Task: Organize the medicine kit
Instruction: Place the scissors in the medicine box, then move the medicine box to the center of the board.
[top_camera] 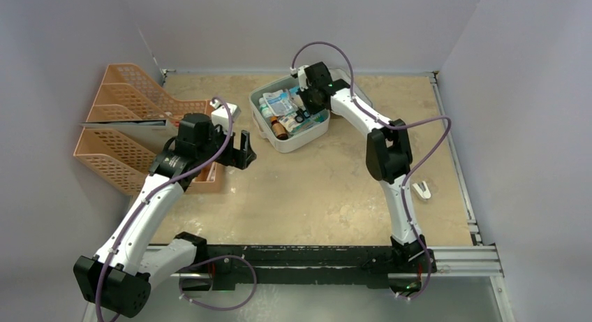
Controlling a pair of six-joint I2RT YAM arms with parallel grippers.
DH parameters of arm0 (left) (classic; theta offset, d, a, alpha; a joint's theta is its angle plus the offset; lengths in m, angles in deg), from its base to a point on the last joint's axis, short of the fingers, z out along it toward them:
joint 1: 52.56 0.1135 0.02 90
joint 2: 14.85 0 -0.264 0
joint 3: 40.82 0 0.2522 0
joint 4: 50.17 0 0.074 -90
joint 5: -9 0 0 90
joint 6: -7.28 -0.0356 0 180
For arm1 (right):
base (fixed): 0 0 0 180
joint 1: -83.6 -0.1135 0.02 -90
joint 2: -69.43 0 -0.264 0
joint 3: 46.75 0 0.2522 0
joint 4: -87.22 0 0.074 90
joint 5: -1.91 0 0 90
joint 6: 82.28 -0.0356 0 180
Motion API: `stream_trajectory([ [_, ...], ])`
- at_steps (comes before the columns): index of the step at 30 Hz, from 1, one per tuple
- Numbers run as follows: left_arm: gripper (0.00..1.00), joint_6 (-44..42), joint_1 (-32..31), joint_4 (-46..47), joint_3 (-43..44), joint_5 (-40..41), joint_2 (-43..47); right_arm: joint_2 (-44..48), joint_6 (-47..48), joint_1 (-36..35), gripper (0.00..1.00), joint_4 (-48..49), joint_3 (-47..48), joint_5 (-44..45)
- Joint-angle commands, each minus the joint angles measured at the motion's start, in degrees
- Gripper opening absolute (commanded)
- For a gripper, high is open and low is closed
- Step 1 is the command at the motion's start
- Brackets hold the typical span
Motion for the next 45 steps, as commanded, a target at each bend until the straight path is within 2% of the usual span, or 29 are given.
stream_trajectory([
  [1,0.85,-0.60,0.16,0.99,0.82,-0.86,0.09,0.47,0.67,0.49,0.04,-1.27,3.74,2.25],
  [7,0.85,-0.50,0.16,0.46,0.95,-0.21,-0.14,1.96,-0.62,0.50,0.24,-1.39,4.00,2.36],
  [12,0.85,-0.58,0.16,0.45,0.85,0.13,-0.24,6.84,-2.68,0.54,0.36,-1.69,2.58,1.11],
  [21,0.86,-0.76,0.16,0.31,0.82,0.33,0.25,19.73,-25.66,0.51,0.39,-4.07,-8.18,5.04],
  [26,0.86,-0.20,0.16,0.53,0.83,0.10,0.04,25.56,-42.55,0.55,0.42,-5.71,-15.77,12.32],
  [29,0.86,-0.06,0.16,0.40,0.83,0.71,0.21,26.08,-52.14,0.50,0.44,-7.52,-16.76,16.76],
  [32,0.86,-0.14,0.16,0.20,0.77,0.87,0.65,26.23,-59.09,0.50,0.45,-6.80,-18.70,16.70],
  [37,0.86,-0.15,0.16,0.68,0.49,0.49,1.33,24.52,-64.41,0.50,0.46,-3.22,-20.01,17.15],
  [45,0.86,-0.18,0.16,0.78,0.35,-0.90,1.32,19.72,-74.98,0.46,0.48,-3.55,-20.60,17.23],
])
